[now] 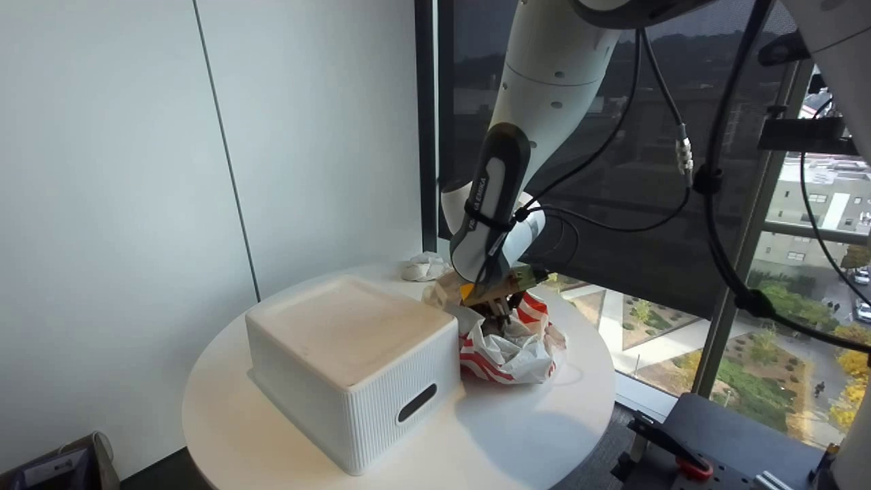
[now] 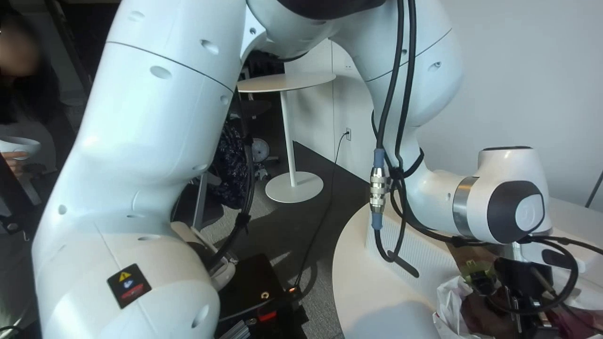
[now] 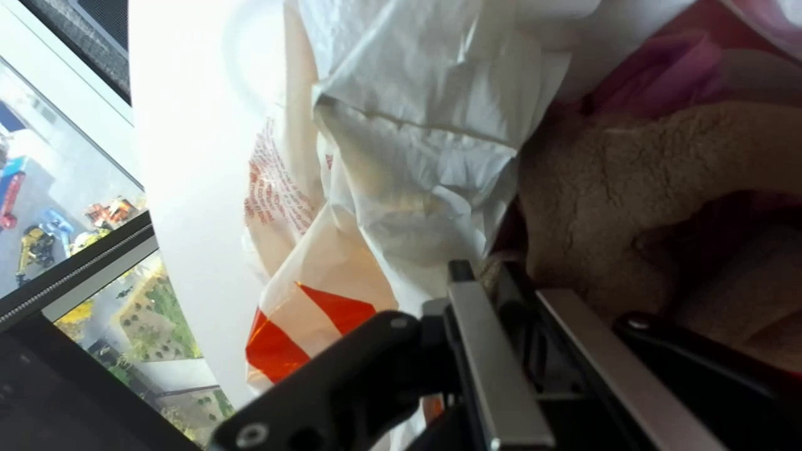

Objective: Put the items in the plastic bag on the white basket

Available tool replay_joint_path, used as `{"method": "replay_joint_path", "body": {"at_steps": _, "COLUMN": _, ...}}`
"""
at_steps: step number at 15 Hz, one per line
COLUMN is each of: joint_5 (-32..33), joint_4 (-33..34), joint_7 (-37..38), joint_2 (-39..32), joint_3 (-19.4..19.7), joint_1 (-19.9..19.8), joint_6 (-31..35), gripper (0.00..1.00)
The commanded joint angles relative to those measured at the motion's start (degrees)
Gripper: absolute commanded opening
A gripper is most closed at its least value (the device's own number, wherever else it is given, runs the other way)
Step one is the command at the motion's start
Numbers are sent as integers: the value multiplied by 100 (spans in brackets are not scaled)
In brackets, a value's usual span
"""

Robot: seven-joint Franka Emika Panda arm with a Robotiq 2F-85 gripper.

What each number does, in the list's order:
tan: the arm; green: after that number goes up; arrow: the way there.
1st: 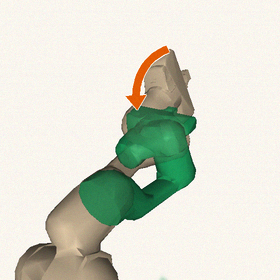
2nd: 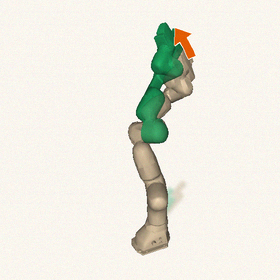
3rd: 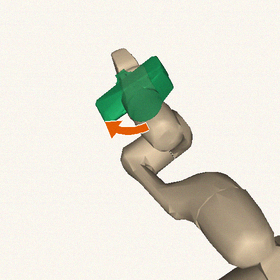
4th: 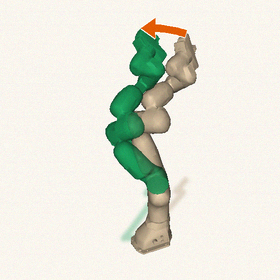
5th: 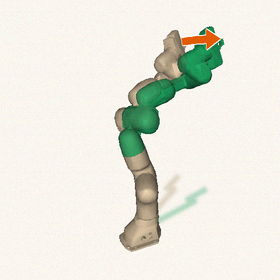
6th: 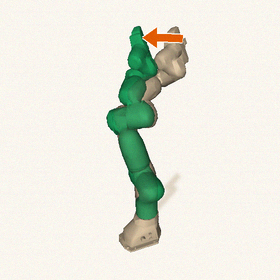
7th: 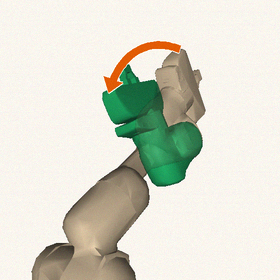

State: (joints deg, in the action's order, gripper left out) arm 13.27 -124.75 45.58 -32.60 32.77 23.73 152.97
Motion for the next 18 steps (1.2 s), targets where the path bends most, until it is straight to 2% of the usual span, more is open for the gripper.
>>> {"method": "replay_joint_path", "body": {"at_steps": 1, "joint_5": 682, "joint_4": -90, "joint_7": 658, "joint_2": 583, "joint_3": 208, "joint_1": 179, "joint_6": -515, "gripper": 19}}
{"method": "replay_joint_path", "body": {"at_steps": 4, "joint_5": 1108, "joint_4": -66, "joint_7": 1000, "joint_2": 979, "joint_3": -10, "joint_1": -48, "joint_6": -854, "gripper": 19}}
{"method": "replay_joint_path", "body": {"at_steps": 5, "joint_5": 1140, "joint_4": -61, "joint_7": 1036, "joint_2": 1045, "joint_3": -158, "joint_1": -201, "joint_6": -858, "gripper": 43}}
{"method": "replay_joint_path", "body": {"at_steps": 6, "joint_5": 1024, "joint_4": -48, "joint_7": 951, "joint_2": 1084, "joint_3": -385, "joint_1": -408, "joint_6": -941, "gripper": 44}}
{"method": "replay_joint_path", "body": {"at_steps": 7, "joint_5": 930, "joint_4": -48, "joint_7": 862, "joint_2": 1023, "joint_3": -619, "joint_1": -624, "joint_6": -842, "gripper": 49}}
{"method": "replay_joint_path", "body": {"at_steps": 10, "joint_5": 527, "joint_4": 9, "joint_7": 796, "joint_2": 775, "joint_3": -1277, "joint_1": -1217, "joint_6": -496, "gripper": 71}}
{"method": "replay_joint_path", "body": {"at_steps": 13, "joint_5": 332, "joint_4": 166, "joint_7": 958, "joint_2": 346, "joint_3": -1539, "joint_1": -1476, "joint_6": 44, "gripper": 95}}
{"method": "replay_joint_path", "body": {"at_steps": 14, "joint_5": 285, "joint_4": 213, "joint_7": 954, "joint_2": 218, "joint_3": -1564, "joint_1": -1506, "joint_6": 242, "gripper": 99}}
{"method": "replay_joint_path", "body": {"at_steps": 18, "joint_5": 228, "joint_4": 525, "joint_7": 997, "joint_2": -333, "joint_3": -1356, "joint_1": -1310, "joint_6": 1048, "gripper": 100}}
